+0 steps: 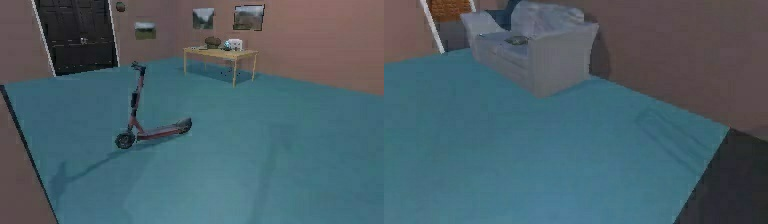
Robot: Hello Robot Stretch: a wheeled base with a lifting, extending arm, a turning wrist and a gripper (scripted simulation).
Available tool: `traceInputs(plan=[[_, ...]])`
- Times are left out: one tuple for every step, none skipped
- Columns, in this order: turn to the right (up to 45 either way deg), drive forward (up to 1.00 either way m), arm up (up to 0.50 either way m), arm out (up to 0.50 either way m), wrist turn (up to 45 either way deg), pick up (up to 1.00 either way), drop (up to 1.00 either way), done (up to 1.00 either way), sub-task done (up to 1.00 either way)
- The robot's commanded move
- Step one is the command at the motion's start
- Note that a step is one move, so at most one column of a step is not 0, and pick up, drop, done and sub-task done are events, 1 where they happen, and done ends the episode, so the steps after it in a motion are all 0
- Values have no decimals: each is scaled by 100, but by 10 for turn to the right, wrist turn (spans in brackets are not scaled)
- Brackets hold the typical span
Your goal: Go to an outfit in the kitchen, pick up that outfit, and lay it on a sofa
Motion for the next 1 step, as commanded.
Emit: traceInputs(plan=[[0,100,0,0,0,0,0,0,0]])
